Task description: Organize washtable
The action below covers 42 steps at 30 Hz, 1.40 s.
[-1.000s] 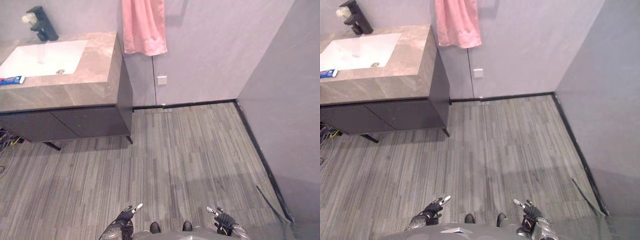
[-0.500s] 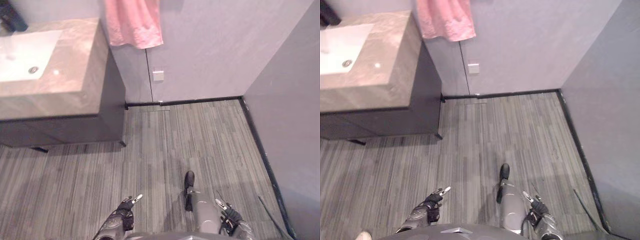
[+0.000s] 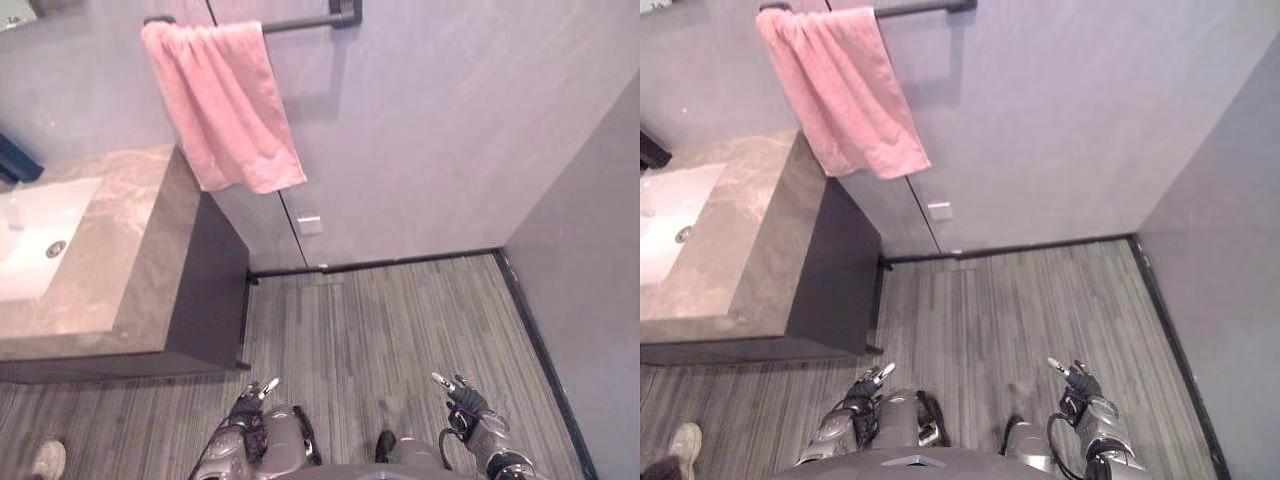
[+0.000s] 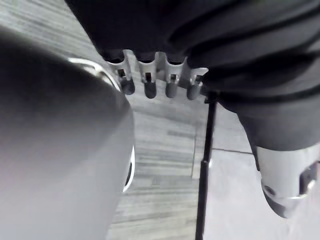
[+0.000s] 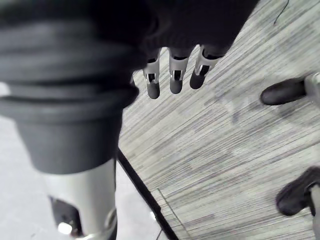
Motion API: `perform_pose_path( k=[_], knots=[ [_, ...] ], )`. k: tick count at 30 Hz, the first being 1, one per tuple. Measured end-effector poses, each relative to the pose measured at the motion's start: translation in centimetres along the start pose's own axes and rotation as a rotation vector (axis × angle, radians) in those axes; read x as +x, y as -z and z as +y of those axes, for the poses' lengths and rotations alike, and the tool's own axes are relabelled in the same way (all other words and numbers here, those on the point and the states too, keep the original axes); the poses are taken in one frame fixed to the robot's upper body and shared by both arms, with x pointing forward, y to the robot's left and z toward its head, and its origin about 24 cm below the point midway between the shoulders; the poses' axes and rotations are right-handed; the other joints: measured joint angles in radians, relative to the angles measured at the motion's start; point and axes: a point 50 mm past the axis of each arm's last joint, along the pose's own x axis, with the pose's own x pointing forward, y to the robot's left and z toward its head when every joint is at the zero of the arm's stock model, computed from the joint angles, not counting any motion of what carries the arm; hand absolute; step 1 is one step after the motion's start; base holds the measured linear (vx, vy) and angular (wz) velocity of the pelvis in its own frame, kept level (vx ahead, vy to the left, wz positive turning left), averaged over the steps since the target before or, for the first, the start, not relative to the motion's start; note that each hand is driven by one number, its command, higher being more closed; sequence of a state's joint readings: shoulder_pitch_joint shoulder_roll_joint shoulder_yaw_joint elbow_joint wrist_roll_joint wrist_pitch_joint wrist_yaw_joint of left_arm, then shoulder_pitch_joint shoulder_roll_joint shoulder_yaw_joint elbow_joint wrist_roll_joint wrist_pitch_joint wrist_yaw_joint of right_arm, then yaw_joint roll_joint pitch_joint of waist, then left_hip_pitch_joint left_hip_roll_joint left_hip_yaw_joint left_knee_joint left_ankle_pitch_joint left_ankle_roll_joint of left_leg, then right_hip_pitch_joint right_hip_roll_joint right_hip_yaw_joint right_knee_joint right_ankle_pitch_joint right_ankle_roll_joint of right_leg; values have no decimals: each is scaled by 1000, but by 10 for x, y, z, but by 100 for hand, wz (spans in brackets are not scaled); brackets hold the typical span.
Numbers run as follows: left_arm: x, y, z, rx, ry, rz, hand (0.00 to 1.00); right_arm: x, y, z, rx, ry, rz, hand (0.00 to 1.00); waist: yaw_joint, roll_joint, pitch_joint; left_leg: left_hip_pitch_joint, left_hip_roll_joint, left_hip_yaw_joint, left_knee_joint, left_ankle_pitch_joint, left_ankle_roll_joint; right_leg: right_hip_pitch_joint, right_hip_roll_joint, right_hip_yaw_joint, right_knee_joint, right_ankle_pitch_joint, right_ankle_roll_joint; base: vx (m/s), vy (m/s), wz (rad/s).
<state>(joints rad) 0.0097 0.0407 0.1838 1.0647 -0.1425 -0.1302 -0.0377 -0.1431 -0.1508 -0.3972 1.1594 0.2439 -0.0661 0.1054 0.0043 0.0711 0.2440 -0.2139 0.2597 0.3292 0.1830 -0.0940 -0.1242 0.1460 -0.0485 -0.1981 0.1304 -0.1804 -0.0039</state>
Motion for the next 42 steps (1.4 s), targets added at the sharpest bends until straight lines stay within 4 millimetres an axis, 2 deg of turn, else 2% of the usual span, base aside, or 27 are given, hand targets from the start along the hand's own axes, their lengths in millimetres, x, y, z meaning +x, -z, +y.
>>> perform_pose_path(
  k=[1, 3, 4, 5, 6, 7, 8, 9, 11, 12, 13, 15, 16, 17, 18, 19, 21, 23, 25, 29, 30, 33, 34, 37, 38, 42],
  knots=[
    [-1, 3, 0, -12, -4, 9, 0, -1, 1, -3, -2, 6, 1, 0, -1, 9, -6, -11, 2, -24, -42, 2, -9, 5, 0, 4, 2, -19, 14, -26, 38, -9],
    [-2, 10, 0, -16, -6, 40, 0, -6, 14, -19, -32, 43, 49, 0, -4, 37, -27, -11, 6, -83, -69, 13, -7, 58, -14, 20, 39, -105, 72, 273, 158, -11],
    [-2, 10, 1, -14, -8, 39, 0, -8, 19, -21, -48, 45, 63, 0, -3, 26, -29, -5, -5, -90, -59, 86, -8, 76, -33, 27, 50, -127, 87, 480, 220, -26],
    [-3, 11, 8, -3, -23, 44, 0, -11, 31, -22, -49, 46, 95, 0, 1, -14, -56, 5, -54, -92, -29, 157, 11, 94, -87, 42, 68, -153, 118, 581, 197, -34],
    [-3, 11, 11, 12, -28, 46, 0, -14, 41, -23, -36, 51, 123, 0, 1, -35, -74, 23, -97, -90, 2, 187, 36, 93, -135, 66, 126, -152, 133, 621, 219, -24],
    [-3, 10, 13, 41, -25, 47, 0, -16, 48, -21, -29, 45, 140, 0, -6, -57, -80, 37, -124, -82, 32, 168, 60, 61, -168, 92, 215, -129, 169, 482, 186, -10],
    [-2, 9, 13, 58, -19, 47, 0, -17, 52, -21, -23, 43, 151, 0, -6, -60, -80, 52, -133, -78, 40, 148, 72, 37, -178, 116, 289, -102, 174, 461, 230, 12],
    [-2, 8, 14, 77, -14, 49, 0, -21, 62, -21, -10, 45, 182, 0, -6, -66, -79, 107, -148, -66, 40, 108, 86, -21, -193, 152, 470, 13, 168, 398, 195, 10],
    [-4, 11, 17, 95, -16, 56, 0, -23, 70, -19, 4, 42, 203, 0, -8, -61, -81, 184, -157, -43, 1, 77, 101, -96, -208, 179, 650, 139, 168, 335, 157, -5],
    [-4, 12, 17, 99, -17, 59, 0, -22, 69, -16, 6, 33, 199, 0, -8, -65, -82, 209, -160, -34, -21, 76, 103, -122, -213, 184, 693, 123, 160, 208, 76, -34],
    [-4, 10, 18, 131, -14, 57, 0, -20, 65, -11, -4, 13, 187, 0, -8, -59, -79, 278, -161, -19, -86, 76, 103, -173, -213, 158, 732, 34, 126, 79, 17, -33],
    [-3, 8, 19, 157, -10, 54, 0, -20, 62, -10, -8, 7, 165, 0, -12, -52, -81, 320, -160, -7, -133, 75, 101, -227, -213, 110, 668, -44, 122, -67, -6, -22],
    [-3, 7, 18, 165, -7, 52, 0, -19, 61, -9, -11, 5, 160, 0, -22, -51, -81, 327, -158, -7, -148, 74, 98, -250, -212, 85, 591, -62, 125, -226, -6, -6],
    [0, 1, 14, 176, 4, 38, 0, -19, 61, -10, -12, 6, 159, 0, -26, -50, -81, 325, -153, -7, -150, 69, 81, -268, -204, 70, 442, -59, 129, -227, -5, 0],
    [0, 0, 13, 178, 8, 34, 0, -20, 61, -10, -12, 7, 160, 0, -25, -54, -82, 323, -153, -7, -149, 67, 72, -267, -200, 71, 354, -48, 133, -276, -46, 3],
    [1, -3, 16, 186, 2, 29, 0, -21, 65, -11, -18, 8, 172, 0, -26, -81, -88, 324, -162, -12, -150, 64, 47, -268, -200, 86, 200, 62, 132, -137, -108, 16],
    [0, 7, -2, 179, 50, 51, 0, -22, 60, -25, -19, 49, 161, 0, -34, -33, -96, 326, -128, -35, -177, 69, 21, -247, -152, 73, 181, 50, 121, 34, -175, 10],
    [-1, 13, -9, 177, 67, 70, 0, -23, 58, -33, -23, 72, 160, 0, -39, -11, -108, 328, -104, -50, -186, 74, 14, -234, -130, 42, 168, 42, 114, 114, -177, 17],
    [-1, 14, -8, 180, 64, 73, 0, -26, 63, -39, -22, 87, 174, 0, -41, -10, -110, 338, -84, -77, -195, 78, 8, -191, -104, 9, 134, 43, 109, 116, -136, 43],
    [-8, 27, 11, 115, -5, 106, 0, -29, 69, -40, -56, 86, 198, 0, -35, -37, -131, 347, -73, -100, -212, 87, -6, -125, -89, -37, 46, 66, 106, 100, -32, 26],
    [-8, 26, 17, 88, -31, 104, 0, -27, 67, -37, -63, 77, 191, 0, -23, -48, -138, 342, -76, -99, -214, 87, -6, -122, -89, -37, 25, 78, 108, 78, 30, -2],
    [-9, 23, 27, 39, -77, 89, 0, -21, 51, -22, -124, 26, 118, 0, -17, -62, -145, 342, -88, -90, -216, 87, -7, -107, -96, -36, -16, 101, 114, 41, 62, -2],
    [-10, 18, 29, -1, -96, 51, 0, -19, 31, -7, -171, -21, 10, 0, -21, -62, -145, 338, -94, -88, -217, 87, -6, -110, -101, -31, -28, 112, 117, -1, 64, -8],
    [-14, -18, 30, -143, -117, -168, 0, -30, -25, 34, -238, -147, -312, 0, -16, -59, -146, 316, -99, -76, -220, 87, -6, -127, -102, -19, -57, 142, 118, -44, 62, -11],
    [-18, -35, 34, -193, -131, -267, 0, -38, -47, 47, -243, -185, -432, 0, -15, -58, -148, 309, -99, -72, -220, 87, -6, -131, -101, -17, -68, 152, 117, -82, 50, -9],
    [-36, -88, 51, -257, -206, -543, 0, -64, -95, 72, -252, -274, -700, 0, 2, -46, -173, 291, -99, -65, -219, 89, -5, -131, -97, -9, -118, 191, 119, -61, 31, -7]
  ],
)
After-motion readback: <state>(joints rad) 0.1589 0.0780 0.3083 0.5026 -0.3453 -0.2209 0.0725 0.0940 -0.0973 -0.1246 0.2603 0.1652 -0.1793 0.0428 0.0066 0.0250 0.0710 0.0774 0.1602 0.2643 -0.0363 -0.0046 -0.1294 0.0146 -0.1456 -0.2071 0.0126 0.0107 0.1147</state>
